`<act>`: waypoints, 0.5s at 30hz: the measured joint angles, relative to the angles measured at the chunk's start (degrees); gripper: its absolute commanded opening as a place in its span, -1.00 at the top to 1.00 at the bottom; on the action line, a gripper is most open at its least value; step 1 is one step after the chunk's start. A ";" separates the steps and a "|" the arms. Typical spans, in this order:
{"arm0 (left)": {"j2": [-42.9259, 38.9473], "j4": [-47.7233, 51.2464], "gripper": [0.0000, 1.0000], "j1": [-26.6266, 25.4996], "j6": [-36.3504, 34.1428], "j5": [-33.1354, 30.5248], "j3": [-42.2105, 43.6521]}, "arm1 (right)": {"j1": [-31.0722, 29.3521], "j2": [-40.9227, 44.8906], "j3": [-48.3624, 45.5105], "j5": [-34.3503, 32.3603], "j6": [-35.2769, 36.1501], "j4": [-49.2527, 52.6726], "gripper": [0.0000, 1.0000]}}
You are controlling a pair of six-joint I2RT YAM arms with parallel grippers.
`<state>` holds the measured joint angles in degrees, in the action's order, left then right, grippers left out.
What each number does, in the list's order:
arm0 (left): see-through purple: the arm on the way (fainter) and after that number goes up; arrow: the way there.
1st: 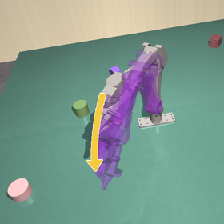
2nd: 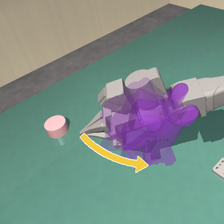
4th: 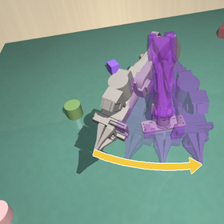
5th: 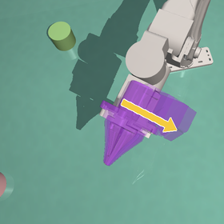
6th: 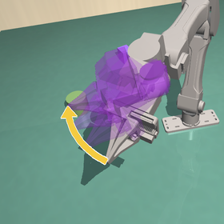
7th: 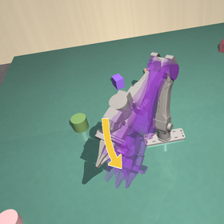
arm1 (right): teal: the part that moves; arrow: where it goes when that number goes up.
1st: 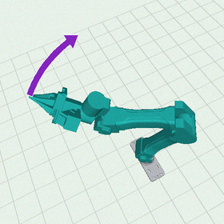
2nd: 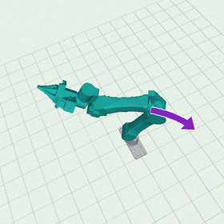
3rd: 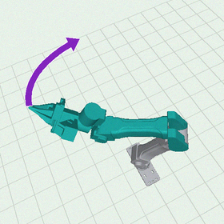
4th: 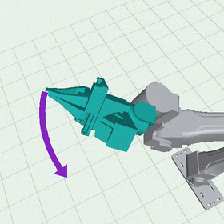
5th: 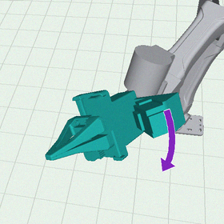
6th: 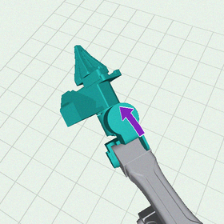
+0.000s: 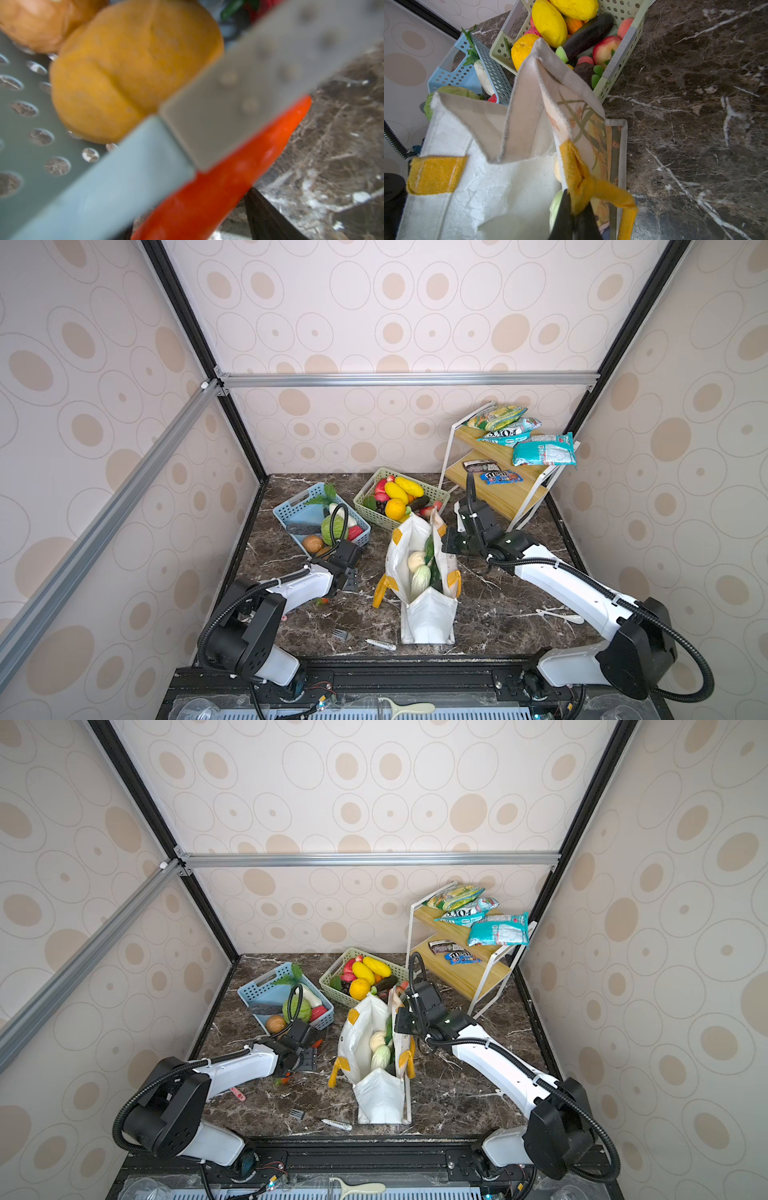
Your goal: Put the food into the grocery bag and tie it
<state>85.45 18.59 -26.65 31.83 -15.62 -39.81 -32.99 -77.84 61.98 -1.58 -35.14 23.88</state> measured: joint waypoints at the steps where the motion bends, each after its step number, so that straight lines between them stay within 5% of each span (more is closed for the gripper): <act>1: -0.15 -0.04 -0.48 0.02 0.00 0.98 0.04 | 0.02 0.20 -0.20 -0.11 -0.02 -0.07 1.00; 15: -1.29 -2.21 0.14 0.02 0.13 9.35 1.86 | 0.44 2.03 -1.57 -0.98 -0.24 -0.33 1.00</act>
<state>84.16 16.38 -26.63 31.97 -6.26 -37.95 -32.56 -75.81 60.40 -2.57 -35.38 23.55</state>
